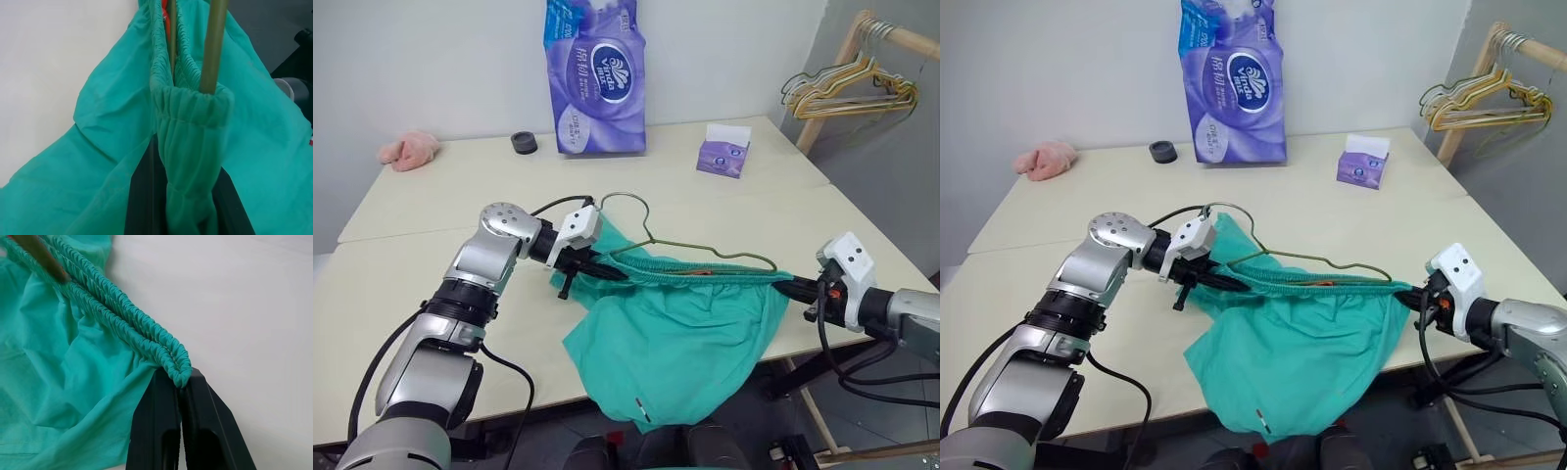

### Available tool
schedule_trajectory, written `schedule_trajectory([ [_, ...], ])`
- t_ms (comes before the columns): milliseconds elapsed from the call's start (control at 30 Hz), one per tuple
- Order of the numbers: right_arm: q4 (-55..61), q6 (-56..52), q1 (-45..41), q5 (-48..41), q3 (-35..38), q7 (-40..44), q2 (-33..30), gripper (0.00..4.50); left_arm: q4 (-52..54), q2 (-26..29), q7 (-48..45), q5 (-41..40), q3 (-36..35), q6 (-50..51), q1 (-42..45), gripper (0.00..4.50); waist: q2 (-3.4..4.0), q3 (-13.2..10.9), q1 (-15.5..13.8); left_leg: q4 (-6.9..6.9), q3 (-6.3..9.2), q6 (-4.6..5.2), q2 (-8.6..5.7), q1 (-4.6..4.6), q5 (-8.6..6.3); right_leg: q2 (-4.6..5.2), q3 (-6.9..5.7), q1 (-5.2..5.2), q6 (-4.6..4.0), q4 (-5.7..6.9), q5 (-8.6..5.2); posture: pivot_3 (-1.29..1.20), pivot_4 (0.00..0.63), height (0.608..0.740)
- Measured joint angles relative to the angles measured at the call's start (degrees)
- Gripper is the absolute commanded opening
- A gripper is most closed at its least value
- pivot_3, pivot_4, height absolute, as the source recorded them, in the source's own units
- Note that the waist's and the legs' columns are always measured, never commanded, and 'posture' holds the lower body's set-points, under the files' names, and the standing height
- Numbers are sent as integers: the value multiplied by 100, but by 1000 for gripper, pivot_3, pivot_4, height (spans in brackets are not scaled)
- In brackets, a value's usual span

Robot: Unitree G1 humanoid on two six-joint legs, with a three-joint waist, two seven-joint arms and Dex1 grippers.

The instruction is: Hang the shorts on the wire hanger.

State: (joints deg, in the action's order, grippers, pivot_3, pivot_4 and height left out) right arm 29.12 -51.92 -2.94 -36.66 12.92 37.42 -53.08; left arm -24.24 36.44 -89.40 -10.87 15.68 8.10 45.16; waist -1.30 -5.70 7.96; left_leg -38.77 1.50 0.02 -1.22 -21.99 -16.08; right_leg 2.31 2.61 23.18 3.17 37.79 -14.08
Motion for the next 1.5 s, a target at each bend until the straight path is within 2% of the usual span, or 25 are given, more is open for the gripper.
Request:
schedule_trajectory([
  [467, 662, -246, 81, -226, 45, 43, -101, 23, -480, 20, 61, 451, 78, -705, -15, 0, 0, 0, 8, 0, 0, 0, 0, 0, 0, 1, 0, 0, 0, 0, 0, -229, 77, 740],
  [733, 845, -224, -506, -159, -147, 172, -605, 23, -482, -7, 58, 568, 213, -704, -16, 0, 1, -1, 24, 0, 0, 1, 1, 0, -1, 1, -1, 1, 1, -1, -1, -239, 79, 740],
  [900, 1119, -254, -1444, -100, -669, 252, -891, 23, -511, -72, 245, 689, 215, -701, -18, 0, 3, -2, 35, 1, 2, 1, 3, 0, -1, 1, -3, 3, 0, -3, -1, -248, 79, 740],
  [1067, 1353, -290, -2521, 302, -1939, 252, -713, 23, -500, -329, 622, 831, 222, -602, -40, 0, 3, -2, 44, -1, 3, 2, 3, -3, -2, 4, -4, 4, 0, -4, 0, -250, 77, 740],
  [1267, 1206, -211, -2984, 1103, -2934, 259, -528, 23, -303, -491, 907, 941, 233, -454, -234, 0, 3, -2, 64, -1, 1, 2, 2, -5, -2, 8, -3, 9, -1, -3, 0, -249, 77, 740],
  [1467, 909, -55, -3151, 1717, -3172, 262, -398, 23, -38, -524, 1013, 952, 237, -305, -438, 0, 3, -2, 84, -1, 4, 1, 2, -5, -2, 11, -5, 9, -1, -2, 1, -249, 77, 740],
  [1500, 891, -21, -3150, 1765, -3171, 296, -388, 549, -24, -523, 1017, 952, 237, -300, -444, 0, 4, -2, 85, -1, 4, 1, 1, -5, -2, 12, -5, 9, -2, -2, 1, -249, 77, 740],
])
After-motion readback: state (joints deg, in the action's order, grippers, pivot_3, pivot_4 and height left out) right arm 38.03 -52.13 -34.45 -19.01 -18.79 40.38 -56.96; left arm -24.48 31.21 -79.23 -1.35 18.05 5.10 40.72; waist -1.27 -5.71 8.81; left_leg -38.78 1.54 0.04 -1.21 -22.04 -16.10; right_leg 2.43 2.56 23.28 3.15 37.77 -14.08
